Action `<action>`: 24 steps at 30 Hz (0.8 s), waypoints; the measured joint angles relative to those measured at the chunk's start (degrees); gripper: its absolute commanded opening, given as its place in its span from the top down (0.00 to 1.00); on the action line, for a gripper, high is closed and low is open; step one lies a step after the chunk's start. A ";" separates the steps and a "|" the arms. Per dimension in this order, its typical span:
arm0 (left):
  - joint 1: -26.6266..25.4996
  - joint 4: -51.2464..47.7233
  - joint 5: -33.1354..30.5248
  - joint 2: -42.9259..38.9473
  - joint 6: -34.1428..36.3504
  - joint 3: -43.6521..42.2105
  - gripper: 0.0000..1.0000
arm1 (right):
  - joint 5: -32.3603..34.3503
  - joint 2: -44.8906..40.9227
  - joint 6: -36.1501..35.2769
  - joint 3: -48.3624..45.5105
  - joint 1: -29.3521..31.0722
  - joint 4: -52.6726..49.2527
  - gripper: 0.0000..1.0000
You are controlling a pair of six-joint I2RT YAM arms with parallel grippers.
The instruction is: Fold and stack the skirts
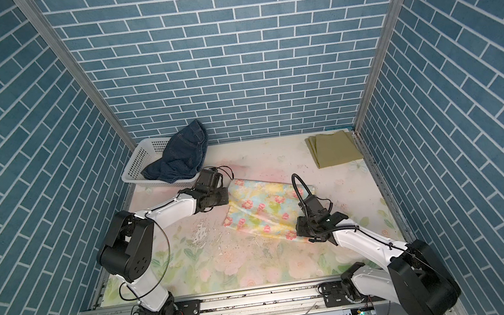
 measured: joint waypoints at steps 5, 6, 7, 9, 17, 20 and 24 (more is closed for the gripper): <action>0.00 0.00 0.20 0.00 -0.04 0.00 1.00 | -1.57 -0.20 2.12 -0.96 0.35 2.49 0.96; 0.00 0.02 0.22 0.00 -0.02 0.00 1.00 | -1.70 -0.42 2.69 -1.09 0.35 2.75 1.00; 0.00 0.02 0.24 0.00 -0.04 0.00 1.00 | -1.84 -0.81 3.06 -1.16 0.35 3.08 1.00; 0.00 0.02 0.26 0.00 -0.04 0.00 1.00 | -1.75 -1.95 3.04 -1.14 0.35 3.37 1.00; 0.00 -0.42 1.44 -0.02 -0.24 0.37 1.00 | 1.16 -5.70 2.67 2.03 -0.04 -0.85 1.00; -0.02 -0.63 2.29 -0.81 -0.55 0.50 1.00 | 1.42 -5.64 1.51 5.95 -1.66 -2.80 1.00; -0.09 -1.36 3.15 -4.20 -0.94 0.50 1.00 | 1.42 -6.45 -0.76 10.71 -6.03 -4.81 1.00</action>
